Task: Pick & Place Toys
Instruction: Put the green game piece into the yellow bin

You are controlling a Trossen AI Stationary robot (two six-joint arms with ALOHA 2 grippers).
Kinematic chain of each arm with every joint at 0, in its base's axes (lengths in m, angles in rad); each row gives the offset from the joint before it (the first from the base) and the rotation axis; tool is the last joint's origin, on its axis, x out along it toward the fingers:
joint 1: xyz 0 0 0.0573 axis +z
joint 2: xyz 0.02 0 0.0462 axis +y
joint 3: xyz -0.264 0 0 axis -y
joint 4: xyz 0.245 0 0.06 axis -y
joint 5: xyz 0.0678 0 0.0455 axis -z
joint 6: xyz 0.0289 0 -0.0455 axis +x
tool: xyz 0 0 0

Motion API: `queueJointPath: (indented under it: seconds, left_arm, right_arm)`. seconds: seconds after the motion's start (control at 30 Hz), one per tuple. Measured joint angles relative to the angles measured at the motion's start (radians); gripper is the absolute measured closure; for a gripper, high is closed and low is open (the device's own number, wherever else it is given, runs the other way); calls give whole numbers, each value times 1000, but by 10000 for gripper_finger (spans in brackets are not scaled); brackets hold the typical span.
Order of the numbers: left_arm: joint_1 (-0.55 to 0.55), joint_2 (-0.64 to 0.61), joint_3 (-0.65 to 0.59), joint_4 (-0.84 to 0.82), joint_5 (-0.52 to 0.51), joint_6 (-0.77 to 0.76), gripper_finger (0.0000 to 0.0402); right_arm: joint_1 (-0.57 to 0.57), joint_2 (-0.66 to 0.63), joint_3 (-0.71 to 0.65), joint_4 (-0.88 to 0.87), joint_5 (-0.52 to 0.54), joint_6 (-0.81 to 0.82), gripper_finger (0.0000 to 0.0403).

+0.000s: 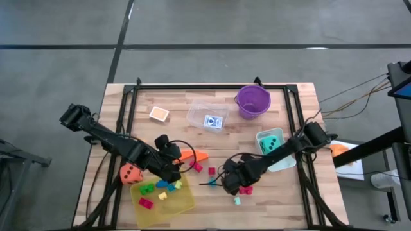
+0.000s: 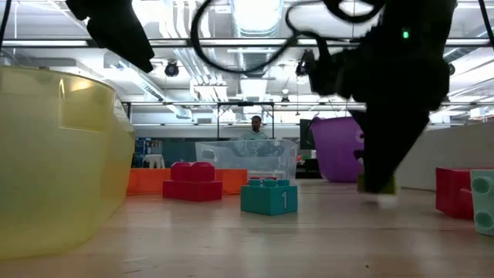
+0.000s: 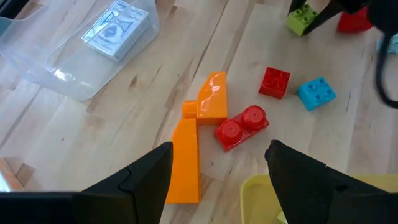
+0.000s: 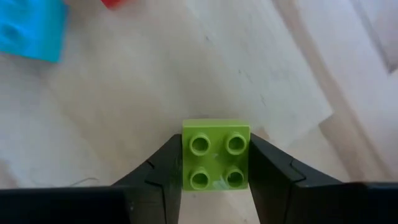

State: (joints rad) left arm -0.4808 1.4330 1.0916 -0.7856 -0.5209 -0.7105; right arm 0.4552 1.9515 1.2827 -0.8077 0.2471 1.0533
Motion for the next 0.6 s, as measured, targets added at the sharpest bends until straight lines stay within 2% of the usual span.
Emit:
queueJointPath:
  seconds: [0.27, 0.5, 0.6]
  left_arm:
    - [3, 0, 0, 94, -1, -103, 147]
    - [7, 4, -22, 418, 24, -139, 147]
    - [12, 4, -41, 522, 46, -140, 147]
  right_arm:
    - [38, -56, 67, 1, 157, -123, 271]
    - [71, -63, 180, 7, 367, -412, 271]
    - [77, -63, 225, 3, 467, -455, 271]
